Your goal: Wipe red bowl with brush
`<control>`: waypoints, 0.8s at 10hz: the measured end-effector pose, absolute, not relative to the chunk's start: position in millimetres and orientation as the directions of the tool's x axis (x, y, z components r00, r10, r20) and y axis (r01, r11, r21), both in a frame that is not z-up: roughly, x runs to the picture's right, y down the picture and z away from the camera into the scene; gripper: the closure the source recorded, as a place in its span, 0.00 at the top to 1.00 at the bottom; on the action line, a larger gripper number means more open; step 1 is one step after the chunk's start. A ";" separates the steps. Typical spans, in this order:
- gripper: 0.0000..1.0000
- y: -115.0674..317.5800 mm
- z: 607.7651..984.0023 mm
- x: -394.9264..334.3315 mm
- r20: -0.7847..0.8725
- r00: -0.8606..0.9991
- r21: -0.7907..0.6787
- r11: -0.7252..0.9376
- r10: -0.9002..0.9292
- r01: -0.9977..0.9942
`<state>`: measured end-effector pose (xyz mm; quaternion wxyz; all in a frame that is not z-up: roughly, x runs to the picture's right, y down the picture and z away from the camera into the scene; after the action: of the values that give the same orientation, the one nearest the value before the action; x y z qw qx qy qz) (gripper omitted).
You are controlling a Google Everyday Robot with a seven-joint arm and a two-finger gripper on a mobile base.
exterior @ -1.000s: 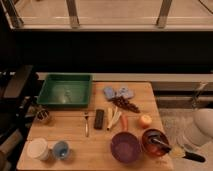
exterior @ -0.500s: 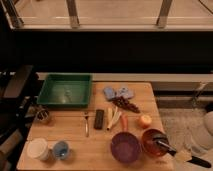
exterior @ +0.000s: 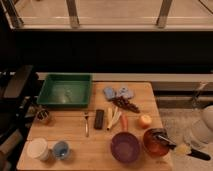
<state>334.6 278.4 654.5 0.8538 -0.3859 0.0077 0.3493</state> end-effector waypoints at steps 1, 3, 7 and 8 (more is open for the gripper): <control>0.00 279.1 657.0 325.3 -0.269 0.766 -0.663 0.465 0.583 -0.587; 0.00 288.7 656.1 315.9 -0.264 0.776 -0.682 0.458 0.572 -0.570; 0.00 301.0 642.8 332.6 -0.299 0.759 -0.670 0.439 0.578 -0.599; 0.00 299.1 641.1 338.3 -0.307 0.755 -0.660 0.442 0.579 -0.608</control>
<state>338.3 299.1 641.1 0.8490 -0.3958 0.0177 0.3495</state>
